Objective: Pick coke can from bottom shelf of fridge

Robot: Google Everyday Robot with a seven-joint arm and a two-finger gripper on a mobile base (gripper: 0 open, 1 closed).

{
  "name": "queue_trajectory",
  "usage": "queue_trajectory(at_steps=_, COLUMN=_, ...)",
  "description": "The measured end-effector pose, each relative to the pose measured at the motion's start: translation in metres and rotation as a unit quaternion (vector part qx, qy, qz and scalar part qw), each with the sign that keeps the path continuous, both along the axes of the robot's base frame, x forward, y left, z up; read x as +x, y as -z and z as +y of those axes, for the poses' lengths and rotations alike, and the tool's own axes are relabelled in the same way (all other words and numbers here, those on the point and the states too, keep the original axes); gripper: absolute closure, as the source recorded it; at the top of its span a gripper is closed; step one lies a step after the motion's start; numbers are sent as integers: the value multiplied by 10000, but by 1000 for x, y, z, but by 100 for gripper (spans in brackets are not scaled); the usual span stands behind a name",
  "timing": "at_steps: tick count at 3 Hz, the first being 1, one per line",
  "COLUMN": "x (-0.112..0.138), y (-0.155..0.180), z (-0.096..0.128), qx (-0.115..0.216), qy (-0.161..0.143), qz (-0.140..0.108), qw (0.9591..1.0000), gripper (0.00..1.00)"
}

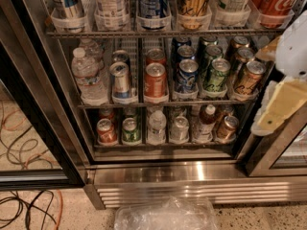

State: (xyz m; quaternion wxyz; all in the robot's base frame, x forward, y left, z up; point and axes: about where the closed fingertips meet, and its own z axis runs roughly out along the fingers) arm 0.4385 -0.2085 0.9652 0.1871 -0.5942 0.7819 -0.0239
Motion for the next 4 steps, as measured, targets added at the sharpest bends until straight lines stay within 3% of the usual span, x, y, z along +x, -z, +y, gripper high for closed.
queue_trajectory(at_steps=1, x=-15, y=32, z=24, qx=564, qy=159, qz=-140, qw=9982, gripper=0)
queue_trajectory(at_steps=2, x=-21, y=74, z=60, qx=741, qy=49, qz=-296, qw=9968, gripper=0)
queue_trajectory(at_steps=3, x=-11, y=84, z=65, qx=783, qy=100, qz=-500, qw=9956, gripper=0)
queue_trajectory(at_steps=4, x=-10, y=83, z=65, qx=786, qy=98, qz=-511, qw=9955, gripper=0)
